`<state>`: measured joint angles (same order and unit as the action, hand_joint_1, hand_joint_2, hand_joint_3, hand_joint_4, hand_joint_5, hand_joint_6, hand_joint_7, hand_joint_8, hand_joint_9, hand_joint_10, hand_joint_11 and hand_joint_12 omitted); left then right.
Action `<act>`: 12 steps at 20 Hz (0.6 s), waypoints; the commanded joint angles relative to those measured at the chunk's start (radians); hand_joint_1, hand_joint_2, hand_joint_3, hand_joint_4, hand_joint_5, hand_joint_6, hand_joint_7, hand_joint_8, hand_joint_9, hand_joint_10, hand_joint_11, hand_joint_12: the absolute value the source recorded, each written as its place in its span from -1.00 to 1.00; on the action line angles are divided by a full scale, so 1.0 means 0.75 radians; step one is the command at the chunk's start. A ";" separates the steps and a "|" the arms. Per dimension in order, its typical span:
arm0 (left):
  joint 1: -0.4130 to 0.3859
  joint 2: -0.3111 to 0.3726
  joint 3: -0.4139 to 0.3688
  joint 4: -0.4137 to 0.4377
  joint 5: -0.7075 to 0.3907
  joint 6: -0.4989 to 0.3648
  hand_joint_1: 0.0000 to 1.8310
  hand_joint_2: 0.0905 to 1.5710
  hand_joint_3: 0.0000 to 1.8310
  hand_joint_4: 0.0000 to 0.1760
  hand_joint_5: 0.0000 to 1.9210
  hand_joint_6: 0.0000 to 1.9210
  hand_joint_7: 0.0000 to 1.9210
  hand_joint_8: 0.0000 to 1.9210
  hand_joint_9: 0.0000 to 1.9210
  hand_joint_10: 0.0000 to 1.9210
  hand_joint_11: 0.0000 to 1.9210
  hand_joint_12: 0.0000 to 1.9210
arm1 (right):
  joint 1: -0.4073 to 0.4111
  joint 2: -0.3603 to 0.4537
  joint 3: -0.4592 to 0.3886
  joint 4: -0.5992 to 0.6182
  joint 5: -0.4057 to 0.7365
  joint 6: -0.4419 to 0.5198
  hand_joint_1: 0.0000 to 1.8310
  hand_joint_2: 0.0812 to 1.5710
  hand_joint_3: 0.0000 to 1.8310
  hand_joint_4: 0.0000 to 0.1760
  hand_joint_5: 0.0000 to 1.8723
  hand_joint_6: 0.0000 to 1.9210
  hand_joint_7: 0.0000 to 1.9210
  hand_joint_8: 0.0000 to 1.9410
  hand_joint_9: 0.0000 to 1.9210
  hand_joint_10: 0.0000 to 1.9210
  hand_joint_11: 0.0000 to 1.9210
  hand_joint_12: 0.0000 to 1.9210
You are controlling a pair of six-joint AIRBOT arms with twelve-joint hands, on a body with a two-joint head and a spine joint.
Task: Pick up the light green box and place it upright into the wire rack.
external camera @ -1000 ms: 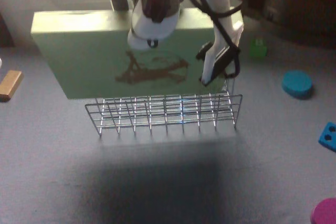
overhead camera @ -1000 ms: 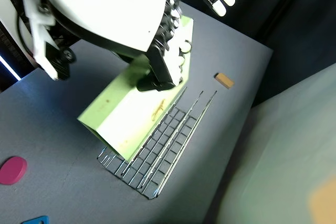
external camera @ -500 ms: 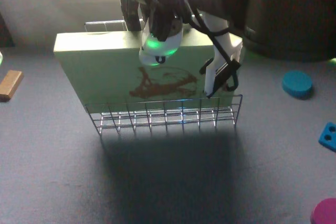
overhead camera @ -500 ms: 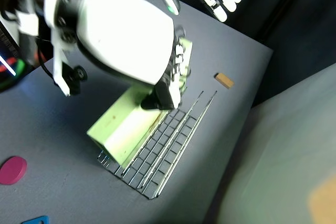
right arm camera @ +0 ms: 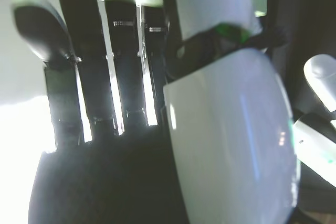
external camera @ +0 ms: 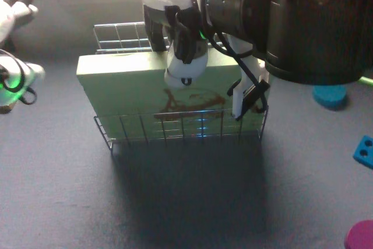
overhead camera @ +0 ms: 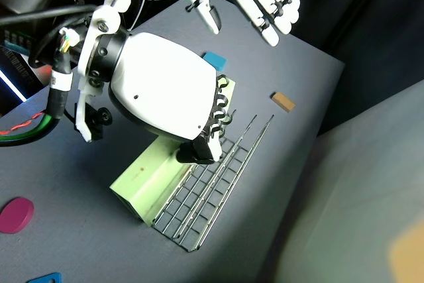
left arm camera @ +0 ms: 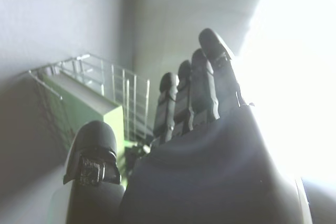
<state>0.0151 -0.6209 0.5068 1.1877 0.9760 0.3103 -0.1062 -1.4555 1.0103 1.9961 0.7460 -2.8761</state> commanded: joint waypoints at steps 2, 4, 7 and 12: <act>-0.006 -0.019 0.002 0.139 0.002 -0.010 -1.00 0.82 -1.00 -1.00 -0.89 -0.99 -0.93 -1.00 -0.93 -0.99 -1.00 -0.38 | -0.001 -0.006 0.010 -0.099 -0.051 0.007 0.27 0.35 -1.00 -1.00 -0.26 -0.16 -0.11 -0.54 -0.23 -0.14 -0.47 0.64; 0.004 -0.034 -0.010 0.154 0.017 -0.040 -1.00 0.82 -1.00 -1.00 -0.89 -0.99 -0.93 -1.00 -0.93 -0.99 -1.00 -0.38 | -0.006 -0.007 0.014 -0.099 -0.055 0.008 0.25 0.28 -1.00 -1.00 -0.29 -0.52 -0.12 -0.81 -0.28 -0.31 -0.60 0.61; 0.012 -0.041 -0.034 0.161 0.044 -0.058 -1.00 0.82 -1.00 -1.00 -0.89 -0.99 -0.92 -0.99 -0.92 -0.99 -1.00 -0.38 | -0.007 -0.007 0.012 -0.099 -0.058 0.006 0.19 0.26 -1.00 -1.00 -0.38 -0.66 -0.22 -0.95 -0.38 -0.42 -0.80 0.60; 0.021 -0.049 -0.068 0.176 0.073 -0.090 -1.00 0.83 -1.00 -1.00 -0.89 -0.99 -0.92 -1.00 -0.92 -0.99 -1.00 -0.38 | 0.008 0.060 -0.058 -0.099 -0.088 -0.006 0.13 0.25 -1.00 -1.00 -0.51 -0.79 -0.34 -1.00 -0.51 -0.51 -1.00 0.57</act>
<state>0.0376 -0.6571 0.4534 1.2186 1.0363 0.2398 -0.1131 -1.3907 0.9493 1.9884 0.7021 -2.8769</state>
